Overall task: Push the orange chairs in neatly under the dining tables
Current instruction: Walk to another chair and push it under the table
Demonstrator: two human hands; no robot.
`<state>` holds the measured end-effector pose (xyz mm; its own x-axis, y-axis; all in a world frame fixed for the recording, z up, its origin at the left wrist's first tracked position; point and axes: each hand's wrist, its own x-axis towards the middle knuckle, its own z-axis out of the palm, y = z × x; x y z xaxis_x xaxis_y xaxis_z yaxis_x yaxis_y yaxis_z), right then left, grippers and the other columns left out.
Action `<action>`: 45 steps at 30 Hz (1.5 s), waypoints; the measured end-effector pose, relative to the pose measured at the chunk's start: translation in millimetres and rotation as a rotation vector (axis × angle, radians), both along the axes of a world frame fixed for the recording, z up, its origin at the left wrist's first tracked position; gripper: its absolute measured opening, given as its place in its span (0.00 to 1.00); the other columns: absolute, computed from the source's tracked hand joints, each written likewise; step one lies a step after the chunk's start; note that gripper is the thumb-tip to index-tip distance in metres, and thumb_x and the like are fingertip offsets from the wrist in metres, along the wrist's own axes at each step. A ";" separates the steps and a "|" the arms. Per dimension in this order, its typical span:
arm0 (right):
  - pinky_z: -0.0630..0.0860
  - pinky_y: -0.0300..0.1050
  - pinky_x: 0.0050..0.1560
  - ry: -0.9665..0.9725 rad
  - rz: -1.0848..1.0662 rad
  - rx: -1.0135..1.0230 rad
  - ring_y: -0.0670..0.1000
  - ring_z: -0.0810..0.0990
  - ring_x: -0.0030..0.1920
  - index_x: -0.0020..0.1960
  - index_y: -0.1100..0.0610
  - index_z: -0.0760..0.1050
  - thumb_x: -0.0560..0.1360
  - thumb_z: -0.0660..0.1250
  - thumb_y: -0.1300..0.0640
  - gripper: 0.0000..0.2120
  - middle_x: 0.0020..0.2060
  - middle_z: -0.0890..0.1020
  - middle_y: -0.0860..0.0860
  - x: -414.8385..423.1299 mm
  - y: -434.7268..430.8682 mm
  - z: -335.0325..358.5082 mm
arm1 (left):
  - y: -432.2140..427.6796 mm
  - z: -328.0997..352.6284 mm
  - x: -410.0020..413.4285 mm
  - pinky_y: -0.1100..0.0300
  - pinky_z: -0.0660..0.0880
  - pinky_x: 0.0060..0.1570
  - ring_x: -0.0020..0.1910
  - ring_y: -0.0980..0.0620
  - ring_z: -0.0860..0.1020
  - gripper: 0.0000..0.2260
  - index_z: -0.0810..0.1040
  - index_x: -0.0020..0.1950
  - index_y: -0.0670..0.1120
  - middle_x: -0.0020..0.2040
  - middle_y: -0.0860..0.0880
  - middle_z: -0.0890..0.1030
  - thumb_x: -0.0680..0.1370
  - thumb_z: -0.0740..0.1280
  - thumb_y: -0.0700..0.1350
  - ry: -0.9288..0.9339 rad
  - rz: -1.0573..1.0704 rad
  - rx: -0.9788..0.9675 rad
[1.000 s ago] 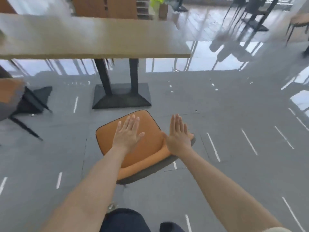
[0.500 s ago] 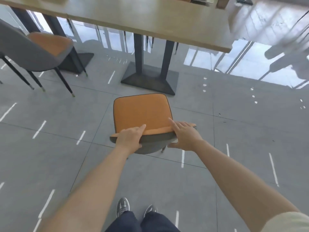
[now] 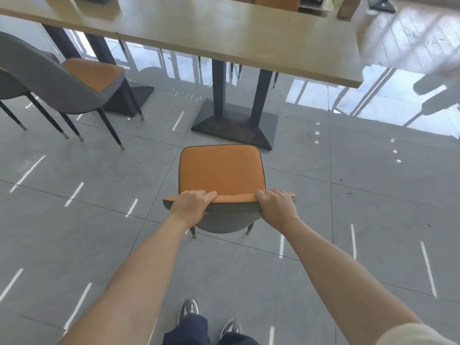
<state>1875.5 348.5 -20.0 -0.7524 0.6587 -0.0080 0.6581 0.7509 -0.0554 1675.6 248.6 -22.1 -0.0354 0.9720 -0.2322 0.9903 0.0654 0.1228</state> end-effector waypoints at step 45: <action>0.69 0.37 0.22 0.151 -0.238 0.028 0.54 0.74 0.19 0.27 0.59 0.71 0.47 0.75 0.71 0.16 0.19 0.74 0.52 -253.8 325.9 0.5 | 385.0 -0.5 -279.3 0.54 0.78 0.24 0.24 0.45 0.79 0.18 0.79 0.43 0.40 0.30 0.45 0.81 0.57 0.74 0.28 0.020 -0.303 0.215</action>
<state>1621.7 674.3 -19.6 -0.5676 0.8155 0.1130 0.8021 0.5787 -0.1474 1396.3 633.7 -22.5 0.2594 0.9655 -0.0237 0.9630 -0.2567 0.0820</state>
